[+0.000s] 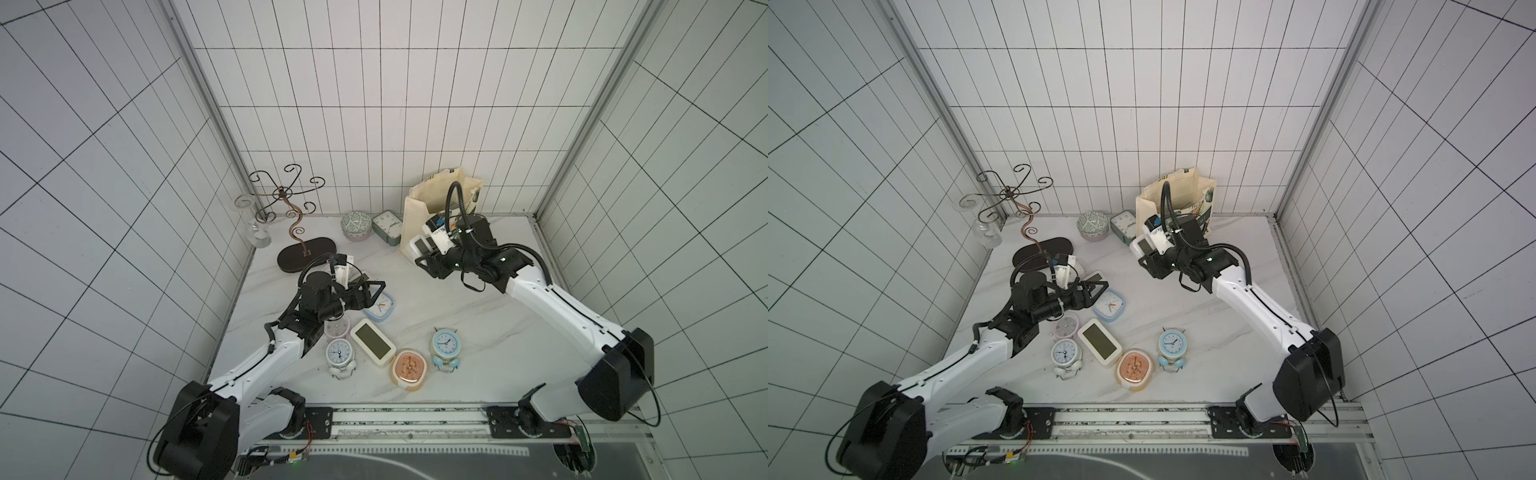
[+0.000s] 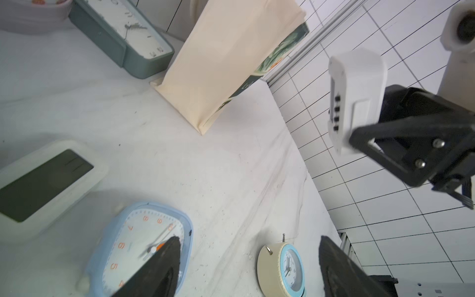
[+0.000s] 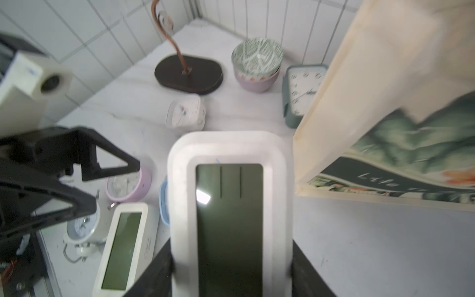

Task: Put the alarm clock into the canvas bag
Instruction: Pick up the alarm from the center of the board, then place the alarm at the canvas bag.

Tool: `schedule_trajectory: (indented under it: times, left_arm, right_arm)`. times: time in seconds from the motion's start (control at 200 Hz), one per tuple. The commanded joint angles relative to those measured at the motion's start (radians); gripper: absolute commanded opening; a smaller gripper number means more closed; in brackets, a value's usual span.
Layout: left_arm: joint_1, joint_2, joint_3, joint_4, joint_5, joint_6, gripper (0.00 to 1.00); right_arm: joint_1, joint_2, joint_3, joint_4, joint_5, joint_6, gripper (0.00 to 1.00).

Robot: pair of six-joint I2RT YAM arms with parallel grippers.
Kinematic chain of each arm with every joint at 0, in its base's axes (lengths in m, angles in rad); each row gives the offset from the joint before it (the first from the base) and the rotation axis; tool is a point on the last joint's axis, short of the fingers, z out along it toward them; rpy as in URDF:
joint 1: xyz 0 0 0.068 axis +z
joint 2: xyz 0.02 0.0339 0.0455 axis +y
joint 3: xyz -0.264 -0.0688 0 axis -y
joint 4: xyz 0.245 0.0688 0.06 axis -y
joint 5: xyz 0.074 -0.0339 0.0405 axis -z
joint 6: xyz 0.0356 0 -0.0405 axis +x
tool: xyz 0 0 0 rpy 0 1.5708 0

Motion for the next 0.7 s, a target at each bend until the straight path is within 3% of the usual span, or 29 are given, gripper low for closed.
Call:
schedule_trajectory:
  times: [0.0,0.265,0.475,0.55,0.7]
  left_arm:
    - [-0.009,-0.007,0.072,0.070,-0.005,-0.005,0.82]
    - [-0.015,0.040,0.235,0.085,0.011,-0.054,0.82]
    - [-0.053,0.050,0.232,0.064,-0.050,-0.009,0.82]
    - [-0.058,0.046,0.233,0.050,-0.066,0.009,0.82]
    - [-0.060,0.046,0.231,0.042,-0.092,0.023,0.82]
  right_arm:
    - [-0.106,0.018,0.159,0.052,-0.015,0.101,0.41]
    - [-0.244,0.380,0.665,-0.021,0.123,0.260,0.42]
    - [-0.266,0.725,1.080,-0.113,0.164,0.306,0.42]
    - [-0.267,0.790,1.123,-0.124,0.167,0.312,0.42]
    - [-0.267,0.822,1.046,-0.120,0.172,0.294,0.42]
